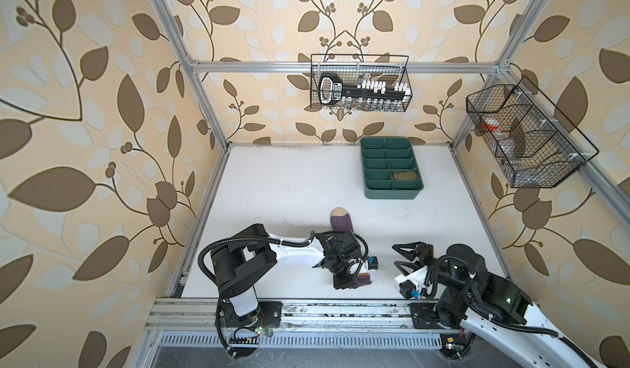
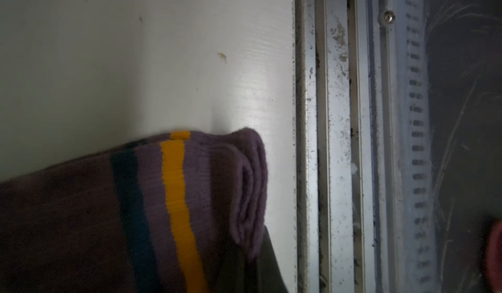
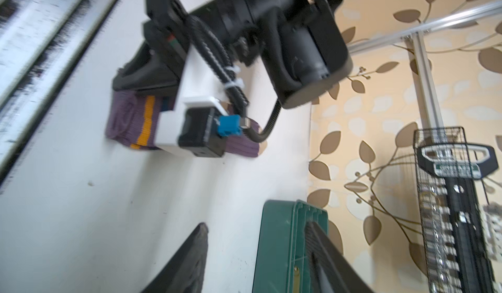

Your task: Roll the socks

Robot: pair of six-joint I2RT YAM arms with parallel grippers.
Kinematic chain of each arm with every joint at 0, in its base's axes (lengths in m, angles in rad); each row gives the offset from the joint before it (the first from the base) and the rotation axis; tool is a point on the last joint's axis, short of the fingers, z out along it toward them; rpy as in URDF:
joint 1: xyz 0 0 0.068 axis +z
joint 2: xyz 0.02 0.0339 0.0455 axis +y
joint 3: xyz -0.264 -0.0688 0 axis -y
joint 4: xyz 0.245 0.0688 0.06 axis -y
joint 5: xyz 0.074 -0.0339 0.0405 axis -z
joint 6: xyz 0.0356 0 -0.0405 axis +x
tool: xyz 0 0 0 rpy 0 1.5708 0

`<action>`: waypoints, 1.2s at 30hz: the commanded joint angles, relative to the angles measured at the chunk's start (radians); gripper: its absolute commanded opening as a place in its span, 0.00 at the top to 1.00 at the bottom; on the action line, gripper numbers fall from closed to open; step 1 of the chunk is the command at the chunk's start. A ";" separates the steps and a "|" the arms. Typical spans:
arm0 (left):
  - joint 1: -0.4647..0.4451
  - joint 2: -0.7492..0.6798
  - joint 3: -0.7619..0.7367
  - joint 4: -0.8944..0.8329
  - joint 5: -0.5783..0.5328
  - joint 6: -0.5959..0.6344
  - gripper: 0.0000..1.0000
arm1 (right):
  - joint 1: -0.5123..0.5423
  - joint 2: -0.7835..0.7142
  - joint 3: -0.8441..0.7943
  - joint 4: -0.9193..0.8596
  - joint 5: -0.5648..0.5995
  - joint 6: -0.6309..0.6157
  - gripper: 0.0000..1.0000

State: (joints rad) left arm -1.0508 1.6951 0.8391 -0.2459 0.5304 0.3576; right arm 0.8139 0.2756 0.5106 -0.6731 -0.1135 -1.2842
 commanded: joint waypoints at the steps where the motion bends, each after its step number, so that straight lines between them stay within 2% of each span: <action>1: 0.020 0.024 -0.018 -0.086 0.104 -0.047 1.00 | 0.074 0.009 0.031 -0.073 -0.061 -0.058 0.43; 5: 0.035 0.033 -0.034 -0.056 0.094 -0.070 1.00 | 0.241 0.029 0.021 -0.021 -0.034 0.029 0.46; 8: 0.045 0.055 -0.031 -0.041 0.098 -0.087 1.00 | 0.413 0.099 -0.017 0.015 0.074 0.074 0.48; 11: 0.055 0.075 -0.030 -0.027 0.101 -0.100 1.00 | 0.602 0.237 -0.056 0.081 0.219 0.124 0.45; 14: 0.058 0.082 -0.032 -0.017 0.098 -0.106 1.00 | 0.712 0.433 -0.069 0.194 0.341 0.193 0.47; 17: 0.058 0.083 -0.041 -0.004 0.096 -0.110 1.00 | 0.716 0.623 -0.051 0.297 0.393 0.260 0.55; 22: 0.058 0.079 -0.042 -0.012 0.089 -0.106 1.00 | 0.665 0.788 -0.070 0.468 0.424 0.276 0.54; 30: 0.058 0.062 -0.041 -0.011 0.084 -0.103 1.00 | 0.574 0.845 -0.138 0.586 0.392 0.272 0.51; 36: 0.053 0.048 -0.041 -0.017 0.077 -0.098 1.00 | 0.517 0.804 -0.219 0.627 0.343 0.237 0.46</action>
State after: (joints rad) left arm -0.9867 1.7405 0.8284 -0.1928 0.6662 0.2504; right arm 1.3727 1.0992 0.3370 -0.0711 0.2047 -1.0401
